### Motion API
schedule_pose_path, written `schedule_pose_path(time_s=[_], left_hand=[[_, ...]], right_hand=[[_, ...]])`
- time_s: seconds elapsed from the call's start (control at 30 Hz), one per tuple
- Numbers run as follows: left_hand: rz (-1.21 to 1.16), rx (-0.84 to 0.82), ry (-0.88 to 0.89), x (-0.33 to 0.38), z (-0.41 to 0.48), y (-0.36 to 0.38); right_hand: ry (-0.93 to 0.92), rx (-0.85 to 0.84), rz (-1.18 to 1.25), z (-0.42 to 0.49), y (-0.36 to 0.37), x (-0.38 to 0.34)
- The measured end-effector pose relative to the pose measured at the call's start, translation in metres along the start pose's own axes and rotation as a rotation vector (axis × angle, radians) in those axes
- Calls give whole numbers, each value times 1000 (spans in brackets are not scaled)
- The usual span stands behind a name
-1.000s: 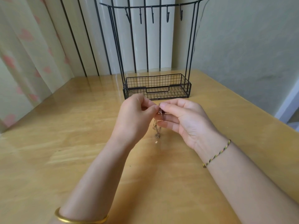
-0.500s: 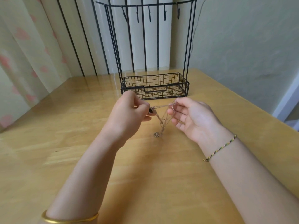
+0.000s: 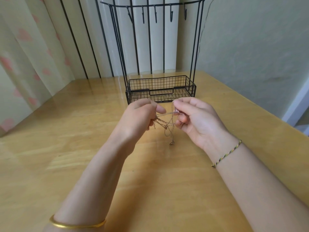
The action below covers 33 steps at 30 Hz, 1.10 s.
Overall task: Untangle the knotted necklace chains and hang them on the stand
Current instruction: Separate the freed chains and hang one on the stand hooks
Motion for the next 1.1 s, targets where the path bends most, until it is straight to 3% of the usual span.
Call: schedule_pose_path(time_s=[0.17,0.33,0.77,0.9,1.1], left_hand=[[93,-64,100,5,-4,8],[52,10,123,3,-2,5],[-313,105,-84,-10,3,-7],[-418,100,-115,-11,4,-8],[-453,107,-144,-12,3,-8]], right_hand=[[-60,-11,-106,-4,2,-4],[-76,-13,-174,-5,1,-6],[-27,-81,-193,-5,3,-5],[-74,-152,-325,-7,6,-6],[-199,-90,-420,-10,6,-14]])
Point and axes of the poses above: each hand's wrist, its own z-axis towards the middle knuckle, its own y-axis out of the palm, x = y × z, the point moved 5 cm from there along z, towards the middle knuckle, and after that the axes turned 3 degrees about y, right-handed, at the moved point
